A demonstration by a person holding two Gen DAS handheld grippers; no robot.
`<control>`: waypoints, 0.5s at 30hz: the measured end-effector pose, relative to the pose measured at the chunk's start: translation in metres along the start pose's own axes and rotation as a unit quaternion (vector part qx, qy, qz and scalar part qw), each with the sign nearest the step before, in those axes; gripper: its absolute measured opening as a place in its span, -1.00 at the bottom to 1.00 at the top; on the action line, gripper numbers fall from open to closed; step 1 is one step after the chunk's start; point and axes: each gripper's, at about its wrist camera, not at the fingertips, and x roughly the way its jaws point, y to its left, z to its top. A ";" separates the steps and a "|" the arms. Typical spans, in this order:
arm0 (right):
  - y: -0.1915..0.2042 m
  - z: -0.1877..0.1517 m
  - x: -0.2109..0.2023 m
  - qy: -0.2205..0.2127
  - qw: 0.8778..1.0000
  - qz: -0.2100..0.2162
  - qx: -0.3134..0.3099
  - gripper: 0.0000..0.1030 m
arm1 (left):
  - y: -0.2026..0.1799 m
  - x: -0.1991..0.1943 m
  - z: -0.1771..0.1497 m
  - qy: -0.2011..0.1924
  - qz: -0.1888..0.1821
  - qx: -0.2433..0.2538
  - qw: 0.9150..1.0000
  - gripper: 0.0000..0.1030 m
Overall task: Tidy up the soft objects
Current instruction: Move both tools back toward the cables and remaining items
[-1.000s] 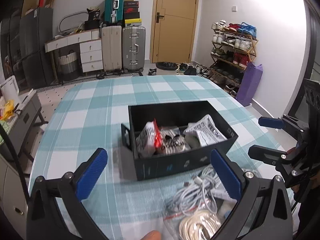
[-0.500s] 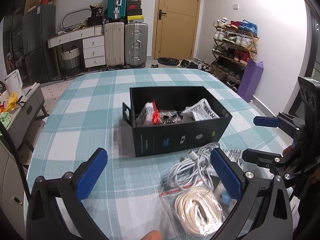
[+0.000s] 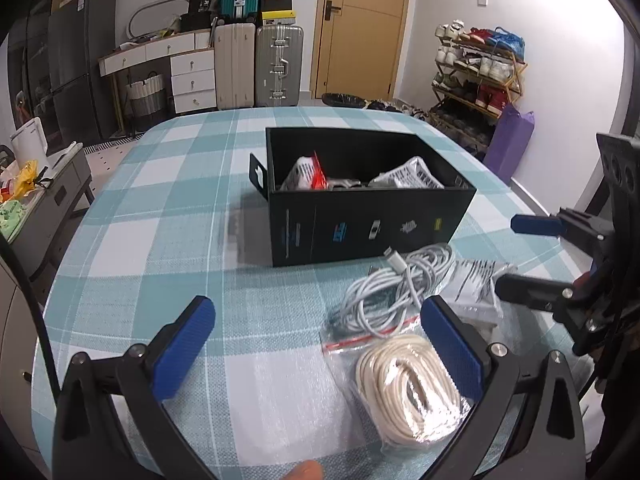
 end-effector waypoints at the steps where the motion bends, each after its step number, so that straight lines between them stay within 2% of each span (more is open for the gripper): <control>1: 0.000 0.000 0.001 0.002 1.000 0.001 0.000 0.99 | -0.001 0.001 -0.002 0.001 0.002 0.003 1.000 1.00; 15: 0.007 -0.006 0.016 0.037 0.999 0.016 -0.014 0.99 | -0.001 0.007 -0.013 0.012 -0.006 -0.003 1.000 1.00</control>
